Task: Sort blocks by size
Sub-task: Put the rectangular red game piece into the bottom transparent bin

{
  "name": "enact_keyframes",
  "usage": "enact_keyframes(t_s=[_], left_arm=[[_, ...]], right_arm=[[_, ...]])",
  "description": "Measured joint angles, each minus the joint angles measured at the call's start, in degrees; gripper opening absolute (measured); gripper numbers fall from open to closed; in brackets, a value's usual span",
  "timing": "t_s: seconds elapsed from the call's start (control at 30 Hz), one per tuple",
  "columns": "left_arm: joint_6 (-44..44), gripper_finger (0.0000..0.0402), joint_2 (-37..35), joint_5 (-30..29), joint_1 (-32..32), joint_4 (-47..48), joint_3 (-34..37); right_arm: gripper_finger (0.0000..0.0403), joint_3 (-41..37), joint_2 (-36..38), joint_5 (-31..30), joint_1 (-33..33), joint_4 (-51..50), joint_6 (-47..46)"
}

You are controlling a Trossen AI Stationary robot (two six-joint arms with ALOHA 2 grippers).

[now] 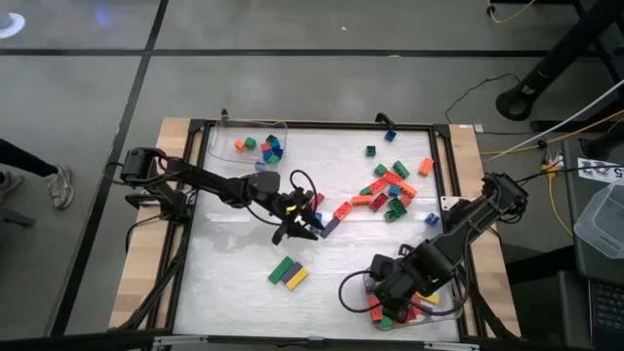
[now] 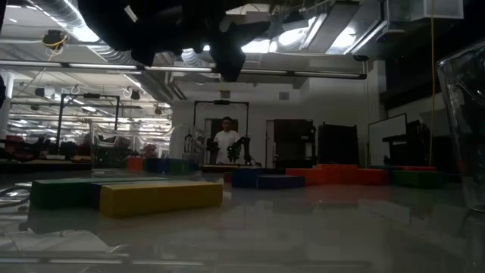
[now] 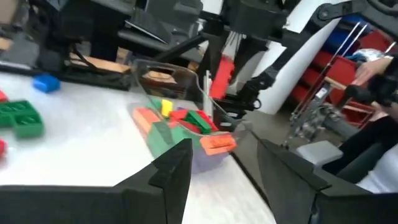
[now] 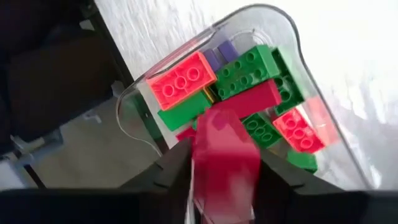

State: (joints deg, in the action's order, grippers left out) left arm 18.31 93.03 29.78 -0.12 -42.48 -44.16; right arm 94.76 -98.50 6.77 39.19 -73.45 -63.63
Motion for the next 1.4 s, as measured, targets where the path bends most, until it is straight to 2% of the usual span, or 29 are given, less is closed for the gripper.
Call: enact_keyframes(t_s=[0.17,0.33,0.4,0.67,0.87,0.97,1.03,1.17,1.3,1.4], left_arm=[[-4.87,0.0168,0.00,0.01,1.03,2.41,0.00],[-14.93,0.0168,0.00,0.02,1.04,8.14,0.00],[-17.40,0.0168,0.00,-0.04,0.94,9.96,0.00],[-17.44,0.0168,-1.38,-0.40,1.71,12.45,0.00],[-19.65,0.0168,-8.58,-1.32,3.35,21.77,0.00],[-20.82,0.0168,-13.82,-5.06,3.69,29.85,0.00],[-22.24,0.0168,-17.37,-9.08,3.59,35.66,-0.04],[-23.69,0.0168,-23.61,-15.48,3.07,46.85,-0.06],[-23.17,0.0168,-27.87,-17.79,2.22,55.22,0.07],[-22.66,0.0168,-30.38,-18.34,1.47,57.50,0.88]], right_arm=[[0.0192,0.00,0.00,-0.29,-0.21,-0.20,-1.89],[0.0223,0.00,-0.01,-1.48,-0.79,-0.20,5.11],[0.0226,0.00,0.00,-3.58,-1.39,-0.20,9.57],[0.0216,0.00,-0.02,-12.10,-7.43,-0.22,28.27],[0.0213,0.00,-0.22,-25.21,-13.90,0.66,44.32],[0.0213,-0.14,-1.19,-29.34,-17.94,2.07,50.99],[0.0213,-0.87,-1.99,-29.13,-21.10,4.63,55.70],[0.0213,-5.82,-2.77,-24.40,-26.90,10.81,64.86],[0.0213,-12.06,-2.82,-18.40,-31.82,17.97,71.68],[0.0213,-15.53,-2.82,-17.38,-34.54,21.57,76.01]])
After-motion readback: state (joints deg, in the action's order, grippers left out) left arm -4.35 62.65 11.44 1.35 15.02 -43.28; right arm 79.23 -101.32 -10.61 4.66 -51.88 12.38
